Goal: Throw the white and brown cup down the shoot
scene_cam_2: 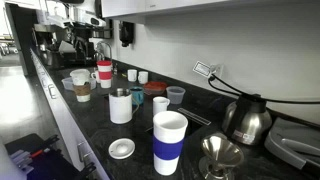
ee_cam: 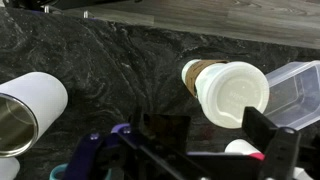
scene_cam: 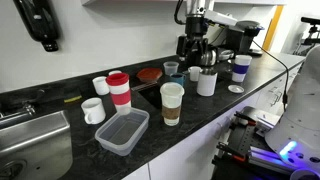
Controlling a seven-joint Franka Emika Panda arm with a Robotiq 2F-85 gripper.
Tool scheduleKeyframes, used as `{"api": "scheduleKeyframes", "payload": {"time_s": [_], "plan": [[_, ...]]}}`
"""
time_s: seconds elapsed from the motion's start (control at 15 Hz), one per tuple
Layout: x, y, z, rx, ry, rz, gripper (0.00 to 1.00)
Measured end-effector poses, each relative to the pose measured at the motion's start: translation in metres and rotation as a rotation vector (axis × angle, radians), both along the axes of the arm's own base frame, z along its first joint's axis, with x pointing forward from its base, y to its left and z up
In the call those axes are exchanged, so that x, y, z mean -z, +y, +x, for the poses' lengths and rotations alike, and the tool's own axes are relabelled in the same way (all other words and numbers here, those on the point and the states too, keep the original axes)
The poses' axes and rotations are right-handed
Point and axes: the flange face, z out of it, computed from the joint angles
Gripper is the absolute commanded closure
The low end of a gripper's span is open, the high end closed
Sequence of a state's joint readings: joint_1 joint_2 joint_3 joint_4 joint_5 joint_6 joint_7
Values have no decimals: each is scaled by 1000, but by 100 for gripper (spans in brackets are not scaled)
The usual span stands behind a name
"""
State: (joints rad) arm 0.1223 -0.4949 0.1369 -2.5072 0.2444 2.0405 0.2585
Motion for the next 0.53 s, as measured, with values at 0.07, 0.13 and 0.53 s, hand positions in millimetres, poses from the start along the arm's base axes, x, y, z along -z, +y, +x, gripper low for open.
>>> {"api": "scheduleKeyframes", "payload": {"time_s": [0.07,0.13,0.53], "plan": [[0,0,0,0,0,0,0],[0,0,0,0,0,0,0],[-2,20,-8,-50,-11,-13,0]]}}
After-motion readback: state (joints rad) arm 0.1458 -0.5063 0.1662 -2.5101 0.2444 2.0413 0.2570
